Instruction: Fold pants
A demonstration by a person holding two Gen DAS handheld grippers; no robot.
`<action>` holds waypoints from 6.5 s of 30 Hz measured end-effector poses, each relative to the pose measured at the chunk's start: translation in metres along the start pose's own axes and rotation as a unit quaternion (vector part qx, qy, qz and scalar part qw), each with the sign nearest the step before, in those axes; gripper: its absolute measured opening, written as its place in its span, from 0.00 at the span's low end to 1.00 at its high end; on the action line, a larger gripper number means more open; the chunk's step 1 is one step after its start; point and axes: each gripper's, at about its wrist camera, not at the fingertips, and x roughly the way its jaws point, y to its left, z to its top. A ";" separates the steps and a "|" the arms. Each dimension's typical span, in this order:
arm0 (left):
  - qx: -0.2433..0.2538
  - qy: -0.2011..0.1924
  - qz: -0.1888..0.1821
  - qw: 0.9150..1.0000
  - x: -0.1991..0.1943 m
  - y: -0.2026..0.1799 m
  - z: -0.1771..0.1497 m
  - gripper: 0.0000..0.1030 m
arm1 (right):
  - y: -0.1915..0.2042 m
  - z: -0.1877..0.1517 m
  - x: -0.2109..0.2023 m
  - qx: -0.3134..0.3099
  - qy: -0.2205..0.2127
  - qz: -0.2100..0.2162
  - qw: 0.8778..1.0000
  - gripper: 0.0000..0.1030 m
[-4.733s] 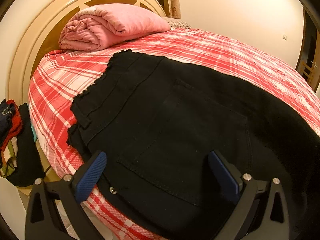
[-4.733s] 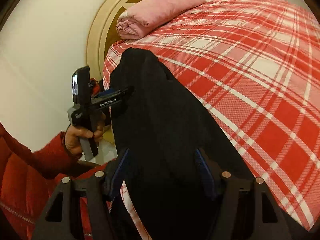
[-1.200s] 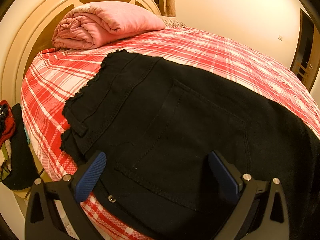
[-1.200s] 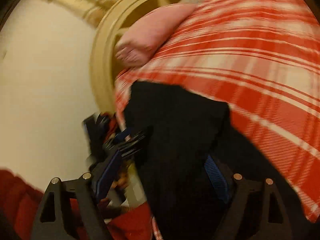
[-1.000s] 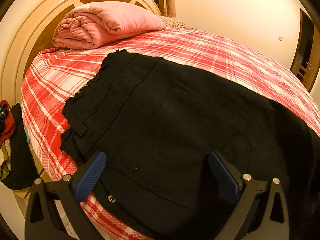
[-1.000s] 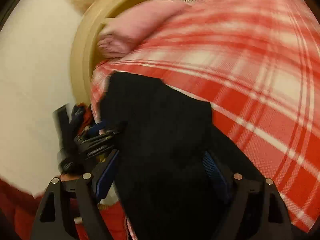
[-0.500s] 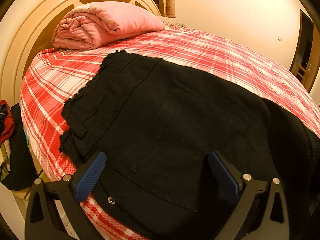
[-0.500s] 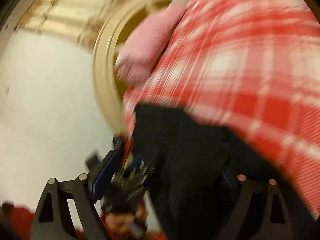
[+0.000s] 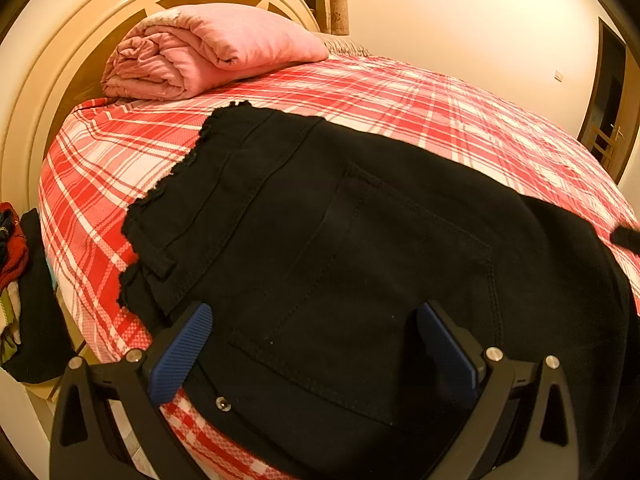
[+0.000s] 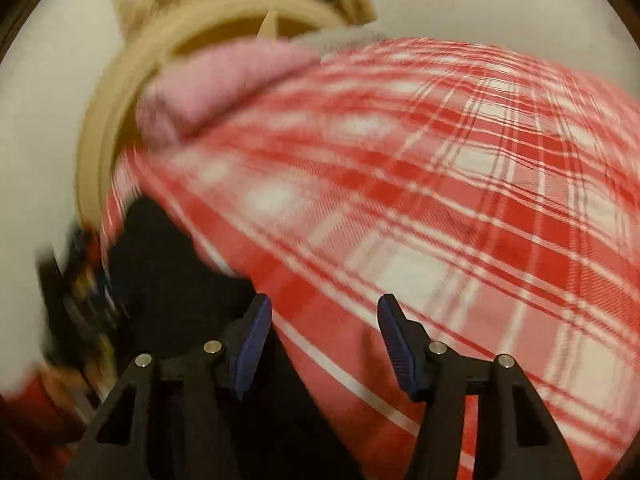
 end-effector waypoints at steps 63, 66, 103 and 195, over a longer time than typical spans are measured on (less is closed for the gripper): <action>0.030 0.012 0.019 0.999 0.003 0.012 0.012 1.00 | -0.068 -0.129 -0.130 0.128 -0.008 -0.223 0.966 0.01; 0.031 0.014 0.026 0.999 -0.001 0.015 0.012 0.97 | -0.084 -0.142 -0.167 0.195 -0.051 -0.232 0.952 0.01; 0.119 -0.052 -0.106 0.986 -0.080 -0.110 0.013 0.95 | -0.204 -0.336 -0.319 0.458 -0.064 -0.175 0.869 0.10; -0.218 -0.024 -0.019 0.975 -0.027 0.113 -0.006 0.97 | 0.127 -0.092 -0.004 -0.051 -0.093 -0.080 0.991 0.27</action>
